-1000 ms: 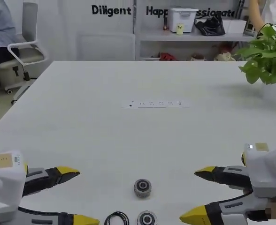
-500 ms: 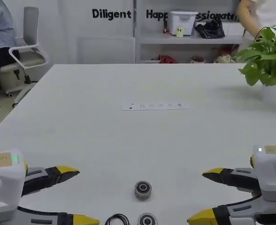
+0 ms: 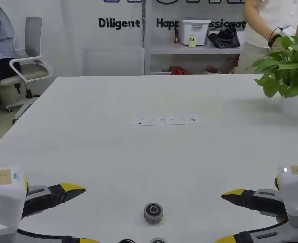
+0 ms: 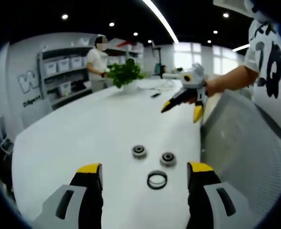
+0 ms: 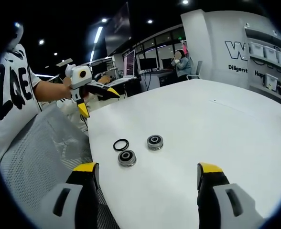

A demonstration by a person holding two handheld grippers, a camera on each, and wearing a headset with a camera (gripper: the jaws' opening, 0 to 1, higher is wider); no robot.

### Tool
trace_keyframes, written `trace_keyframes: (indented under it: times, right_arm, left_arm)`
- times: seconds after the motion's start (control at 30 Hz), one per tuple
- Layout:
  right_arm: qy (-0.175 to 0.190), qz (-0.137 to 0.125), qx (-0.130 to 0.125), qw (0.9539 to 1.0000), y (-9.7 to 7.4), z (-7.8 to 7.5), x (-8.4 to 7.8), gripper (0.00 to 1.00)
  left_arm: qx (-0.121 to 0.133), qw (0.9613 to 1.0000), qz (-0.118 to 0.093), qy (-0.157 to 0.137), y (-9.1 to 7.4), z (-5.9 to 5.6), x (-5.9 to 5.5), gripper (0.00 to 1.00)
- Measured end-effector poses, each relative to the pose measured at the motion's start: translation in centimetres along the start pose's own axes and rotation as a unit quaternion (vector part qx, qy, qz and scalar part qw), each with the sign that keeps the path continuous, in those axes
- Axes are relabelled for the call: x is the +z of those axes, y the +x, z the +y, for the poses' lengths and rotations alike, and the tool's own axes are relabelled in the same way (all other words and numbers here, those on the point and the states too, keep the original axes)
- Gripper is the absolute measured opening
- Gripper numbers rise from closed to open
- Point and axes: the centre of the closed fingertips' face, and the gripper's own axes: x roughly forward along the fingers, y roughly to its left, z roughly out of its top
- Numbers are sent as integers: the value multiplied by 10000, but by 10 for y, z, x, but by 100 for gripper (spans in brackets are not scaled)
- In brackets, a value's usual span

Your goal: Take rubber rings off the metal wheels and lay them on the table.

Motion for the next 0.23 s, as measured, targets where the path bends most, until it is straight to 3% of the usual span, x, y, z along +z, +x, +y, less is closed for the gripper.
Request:
trace_keyframes:
  times: [0.23]
  right_arm:
    - [3, 95, 7, 10000, -1, 0, -6, 81]
  left_arm:
    - [20, 10000, -3, 0, -2, 0, -1, 73]
